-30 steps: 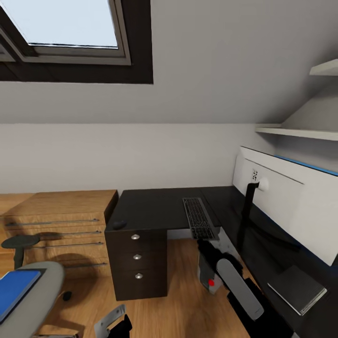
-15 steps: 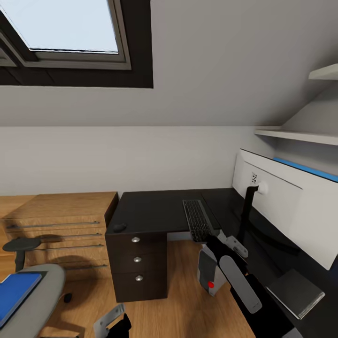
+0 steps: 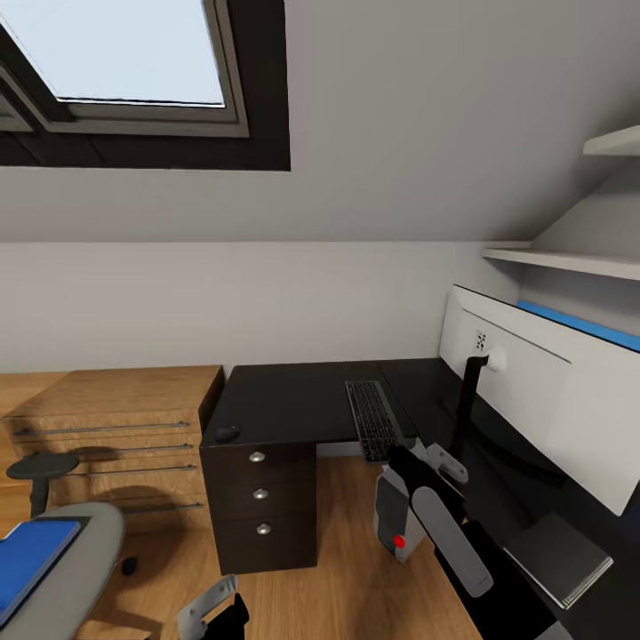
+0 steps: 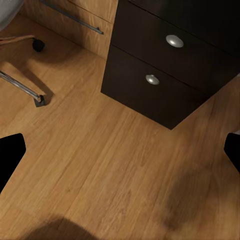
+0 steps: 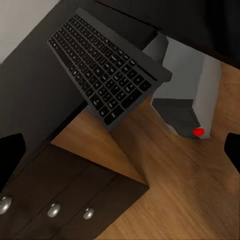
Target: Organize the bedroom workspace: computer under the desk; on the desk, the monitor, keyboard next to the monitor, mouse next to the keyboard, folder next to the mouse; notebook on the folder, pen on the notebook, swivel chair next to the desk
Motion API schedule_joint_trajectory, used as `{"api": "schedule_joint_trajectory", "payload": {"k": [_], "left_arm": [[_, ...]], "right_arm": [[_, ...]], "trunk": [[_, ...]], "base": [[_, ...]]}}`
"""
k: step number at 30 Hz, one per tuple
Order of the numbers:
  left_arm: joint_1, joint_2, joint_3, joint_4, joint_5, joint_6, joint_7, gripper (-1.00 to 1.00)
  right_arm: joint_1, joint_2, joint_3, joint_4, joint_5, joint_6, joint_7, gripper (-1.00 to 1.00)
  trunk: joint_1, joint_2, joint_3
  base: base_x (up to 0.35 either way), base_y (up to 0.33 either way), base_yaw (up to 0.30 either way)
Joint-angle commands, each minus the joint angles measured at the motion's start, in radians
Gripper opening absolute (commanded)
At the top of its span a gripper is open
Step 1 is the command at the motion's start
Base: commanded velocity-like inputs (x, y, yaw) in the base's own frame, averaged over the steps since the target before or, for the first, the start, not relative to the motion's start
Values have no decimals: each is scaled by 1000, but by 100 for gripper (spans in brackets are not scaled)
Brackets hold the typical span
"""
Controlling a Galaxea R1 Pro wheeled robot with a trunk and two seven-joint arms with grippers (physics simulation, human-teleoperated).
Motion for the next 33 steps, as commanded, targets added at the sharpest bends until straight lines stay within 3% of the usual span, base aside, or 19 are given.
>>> {"api": "schedule_joint_trajectory", "payload": {"k": [1, 7, 14, 19, 33], "left_arm": [[0, 0, 0, -2, 0, 9, 5, 100], [0, 0, -1, -2, -3, 9, 3, 100], [0, 0, -1, -2, -3, 9, 3, 100], [0, 0, -1, -2, -3, 9, 3, 100], [0, 0, -1, -1, -3, 9, 3, 100]], "right_arm": [[-1, -1, 4, -10, 3, 7, -6, 100], [0, -3, 13, -66, 21, 12, -7, 100], [1, -3, 73, -68, 24, 11, -6, 100], [1, -3, 93, -67, 38, 10, -4, 100], [1, -4, 100, -37, 65, 11, 49, 100]], "trunk": [[0, -1, -1], [0, -1, -1], [0, -1, -1], [0, -1, -1], [0, -1, -6]], "base": [[0, 0, 0], [0, 0, -1], [0, 0, -150], [0, 0, -245], [0, 0, -234]]}}
